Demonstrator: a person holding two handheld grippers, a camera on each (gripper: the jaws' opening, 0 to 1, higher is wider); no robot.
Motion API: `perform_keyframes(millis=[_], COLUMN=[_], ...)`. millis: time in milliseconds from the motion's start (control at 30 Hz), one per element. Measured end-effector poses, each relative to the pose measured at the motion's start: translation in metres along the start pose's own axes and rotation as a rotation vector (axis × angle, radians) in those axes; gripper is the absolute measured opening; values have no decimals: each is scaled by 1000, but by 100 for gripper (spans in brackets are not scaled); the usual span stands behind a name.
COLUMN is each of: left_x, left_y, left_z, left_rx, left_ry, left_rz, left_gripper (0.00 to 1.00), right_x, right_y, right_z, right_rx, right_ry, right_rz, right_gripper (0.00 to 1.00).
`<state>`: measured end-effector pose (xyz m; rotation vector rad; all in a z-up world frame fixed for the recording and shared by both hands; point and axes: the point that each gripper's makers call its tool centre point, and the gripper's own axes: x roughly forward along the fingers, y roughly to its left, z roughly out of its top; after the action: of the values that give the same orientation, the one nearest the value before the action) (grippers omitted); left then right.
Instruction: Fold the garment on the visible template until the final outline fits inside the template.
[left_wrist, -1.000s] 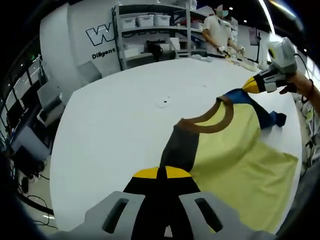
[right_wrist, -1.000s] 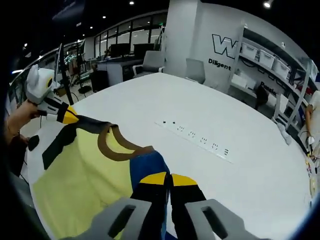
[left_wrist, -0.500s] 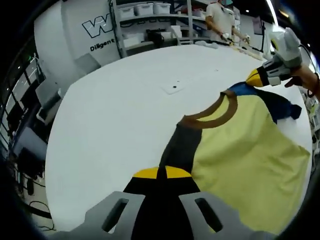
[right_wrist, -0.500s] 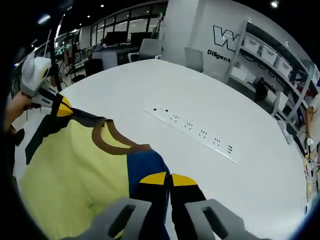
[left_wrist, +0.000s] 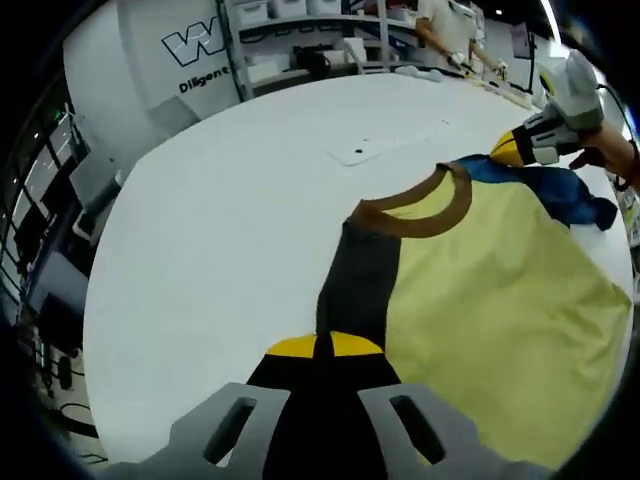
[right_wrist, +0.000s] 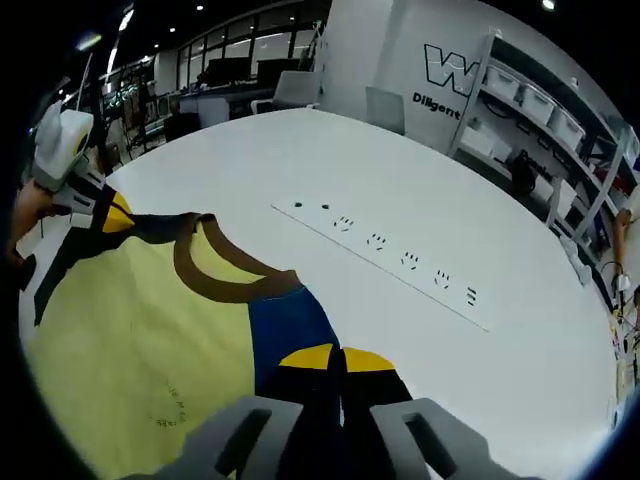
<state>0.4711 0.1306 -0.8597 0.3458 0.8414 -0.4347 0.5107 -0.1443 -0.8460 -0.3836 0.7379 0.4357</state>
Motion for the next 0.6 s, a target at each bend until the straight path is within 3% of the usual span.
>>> perform_keyframes(millis=[333,433,467,600], left_x=[5,8,9,10], left_y=[5,8,9,10], left_z=[6,10,11,11], left_rx=[22,103,137,105], left_ry=[-20,-24,-19,-13], left_rz=[9,26,32,28], left_gripper=[0,0,0,0], right_x=[16,19,19,22], right_y=[-3,-1,-2,-7], right_z=[-9,-15,-11,-9], right_rx=[8,23,31,74], right_ry=[33,55,35,18], right_rz=[-7,-3,-9,-11], right_gripper=[0,0,0,0])
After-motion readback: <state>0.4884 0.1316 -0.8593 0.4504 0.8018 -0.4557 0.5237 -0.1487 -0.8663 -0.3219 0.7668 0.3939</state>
